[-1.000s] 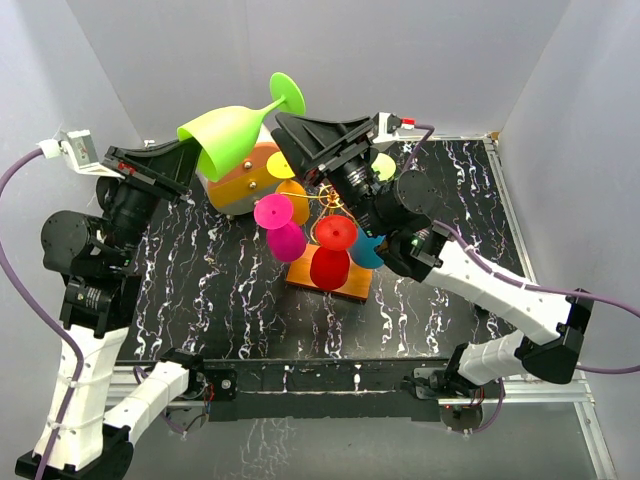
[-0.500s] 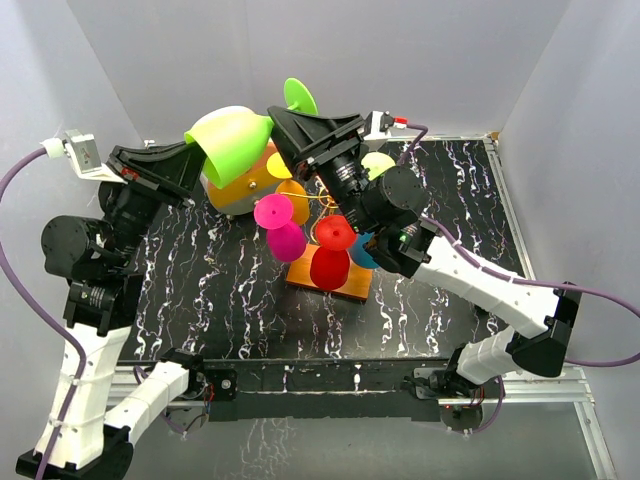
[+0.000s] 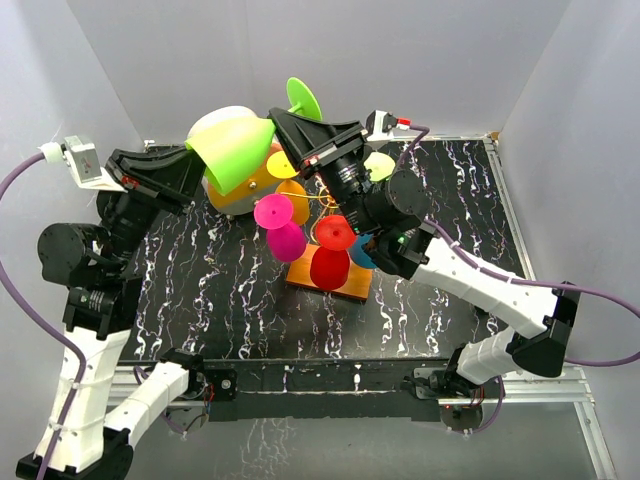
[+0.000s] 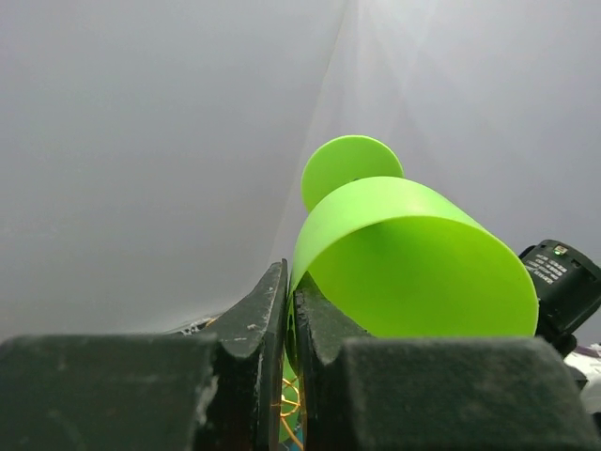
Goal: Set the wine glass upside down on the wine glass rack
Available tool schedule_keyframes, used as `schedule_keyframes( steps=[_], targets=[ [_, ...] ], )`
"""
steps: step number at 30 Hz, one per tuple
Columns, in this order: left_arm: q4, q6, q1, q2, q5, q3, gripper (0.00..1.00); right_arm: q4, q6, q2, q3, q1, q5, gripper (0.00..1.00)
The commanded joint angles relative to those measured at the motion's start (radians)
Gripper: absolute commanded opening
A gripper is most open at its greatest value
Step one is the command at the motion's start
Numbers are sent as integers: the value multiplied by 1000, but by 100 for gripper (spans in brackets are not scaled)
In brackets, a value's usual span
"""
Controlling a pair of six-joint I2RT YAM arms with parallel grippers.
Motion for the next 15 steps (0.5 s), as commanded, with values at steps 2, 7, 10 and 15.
schedule_keyframes(
  steps=[2, 7, 10, 15],
  targets=[
    [-35, 62, 2, -31, 15, 3, 27, 162, -33, -21, -23, 7, -22, 0],
    [-160, 108, 2, -57, -33, 8, 56, 205, -96, -24, -36, 7, -33, 0],
    [-252, 156, 2, -99, -76, -9, 61, 237, -197, -32, -46, 7, -27, 0],
    [-443, 205, 2, -203, -247, -39, 63, 263, -433, 26, 13, 19, -30, 0]
  ],
)
